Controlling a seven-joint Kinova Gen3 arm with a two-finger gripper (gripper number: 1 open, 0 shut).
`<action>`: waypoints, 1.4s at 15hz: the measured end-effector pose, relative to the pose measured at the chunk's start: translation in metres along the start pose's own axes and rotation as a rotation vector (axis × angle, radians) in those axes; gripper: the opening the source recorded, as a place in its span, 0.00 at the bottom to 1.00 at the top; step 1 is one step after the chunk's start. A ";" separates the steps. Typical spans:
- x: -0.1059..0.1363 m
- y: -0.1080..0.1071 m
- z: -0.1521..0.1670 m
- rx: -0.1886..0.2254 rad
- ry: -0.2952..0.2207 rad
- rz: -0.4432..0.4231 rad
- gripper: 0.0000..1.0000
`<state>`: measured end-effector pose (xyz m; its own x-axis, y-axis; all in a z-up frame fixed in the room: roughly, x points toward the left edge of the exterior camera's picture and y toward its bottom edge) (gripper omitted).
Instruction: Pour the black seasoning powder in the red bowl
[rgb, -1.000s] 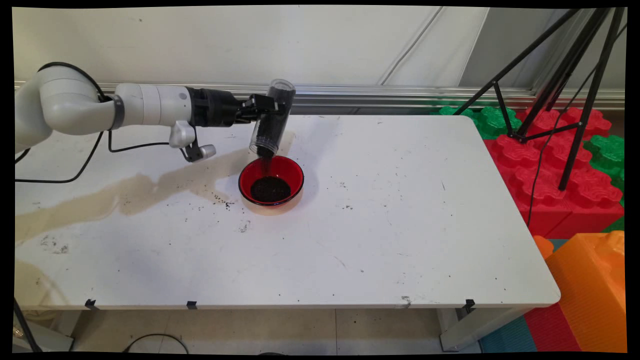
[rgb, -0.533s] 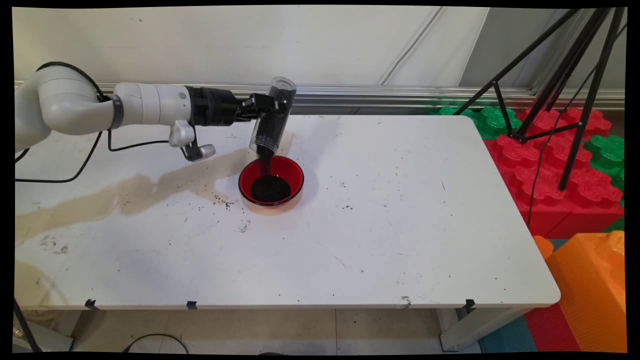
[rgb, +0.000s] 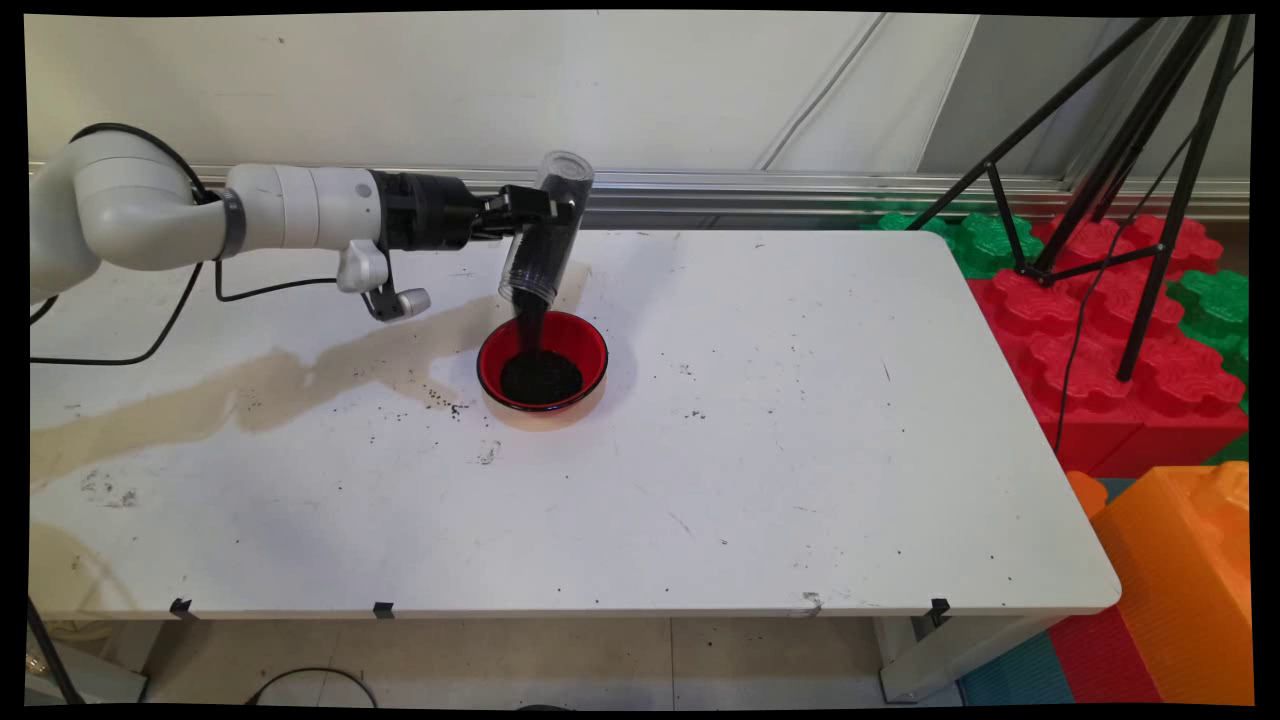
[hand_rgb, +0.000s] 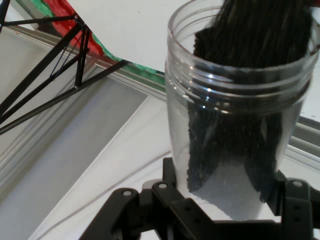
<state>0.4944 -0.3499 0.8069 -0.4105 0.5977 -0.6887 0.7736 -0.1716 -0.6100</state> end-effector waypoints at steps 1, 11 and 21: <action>0.000 0.000 0.000 0.000 -0.001 0.002 0.00; 0.000 -0.001 -0.001 0.001 -0.005 0.007 0.00; 0.002 0.000 -0.002 -0.003 -0.004 -0.004 0.00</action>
<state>0.4943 -0.3474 0.8070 -0.4154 0.5952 -0.6879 0.7734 -0.1669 -0.6115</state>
